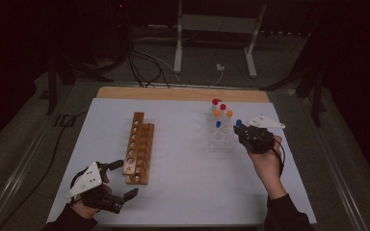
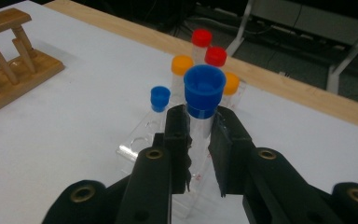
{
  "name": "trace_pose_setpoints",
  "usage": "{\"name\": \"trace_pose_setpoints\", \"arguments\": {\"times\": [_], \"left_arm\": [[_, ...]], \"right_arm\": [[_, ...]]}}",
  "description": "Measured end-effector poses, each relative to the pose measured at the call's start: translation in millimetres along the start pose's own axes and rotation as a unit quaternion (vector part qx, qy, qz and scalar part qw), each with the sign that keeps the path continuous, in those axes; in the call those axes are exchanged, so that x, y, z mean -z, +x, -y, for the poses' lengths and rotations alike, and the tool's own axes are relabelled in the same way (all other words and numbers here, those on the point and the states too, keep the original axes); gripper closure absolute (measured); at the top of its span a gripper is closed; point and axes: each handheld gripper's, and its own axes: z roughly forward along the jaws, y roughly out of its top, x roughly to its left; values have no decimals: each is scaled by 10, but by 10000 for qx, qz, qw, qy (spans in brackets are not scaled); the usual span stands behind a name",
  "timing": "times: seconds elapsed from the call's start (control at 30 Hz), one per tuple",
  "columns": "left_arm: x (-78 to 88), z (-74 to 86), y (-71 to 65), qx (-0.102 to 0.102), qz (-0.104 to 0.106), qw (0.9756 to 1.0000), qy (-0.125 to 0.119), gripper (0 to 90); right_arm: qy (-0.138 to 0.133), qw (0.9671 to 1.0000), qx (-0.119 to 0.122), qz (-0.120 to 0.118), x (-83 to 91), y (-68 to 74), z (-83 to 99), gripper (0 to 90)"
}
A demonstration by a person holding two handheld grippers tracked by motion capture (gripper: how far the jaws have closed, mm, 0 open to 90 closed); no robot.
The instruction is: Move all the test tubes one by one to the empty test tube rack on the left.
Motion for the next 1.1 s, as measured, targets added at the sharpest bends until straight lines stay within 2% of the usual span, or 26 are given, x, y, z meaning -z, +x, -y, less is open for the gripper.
{"name": "trace_pose_setpoints", "arguments": {"times": [0.1,0.17,0.2,0.3,0.33,0.43,0.53,0.6,0.67,0.73,0.87,1.1], "left_arm": [[1,-54,-10,-7,22,10000,-41,6],[-10,-101,-15,47,108,9999,-88,6],[-35,-166,-28,86,170,9998,9,6],[-83,-269,-70,38,256,9994,235,6],[-83,-269,-70,38,256,9994,235,6],[-170,-384,-89,153,522,9983,186,6],[-252,-456,-103,126,626,9977,226,6],[-308,-503,-120,53,579,9978,307,6],[-333,-527,-125,57,592,9977,320,6],[-384,-571,-128,75,610,9975,359,6],[-512,-655,-114,133,656,9967,469,11],[-804,-754,-163,28,804,9953,545,16]], "right_arm": [[-75,9999,-15,-83,61,15,-32,772],[-99,9999,-5,-132,80,31,-42,772],[-120,9997,40,-213,110,74,-59,772],[-123,9991,120,-391,135,171,-72,772],[-119,9987,145,-474,138,204,-74,772],[-90,9976,205,-654,146,303,-69,772],[-46,9958,271,-870,147,410,-40,772],[14,9946,331,-984,141,490,-10,772],[62,9930,439,-1095,131,558,20,772],[95,9918,445,-1193,123,619,47,772],[175,9892,523,-1358,118,728,93,771],[245,9842,661,-1626,114,877,135,771]]}}
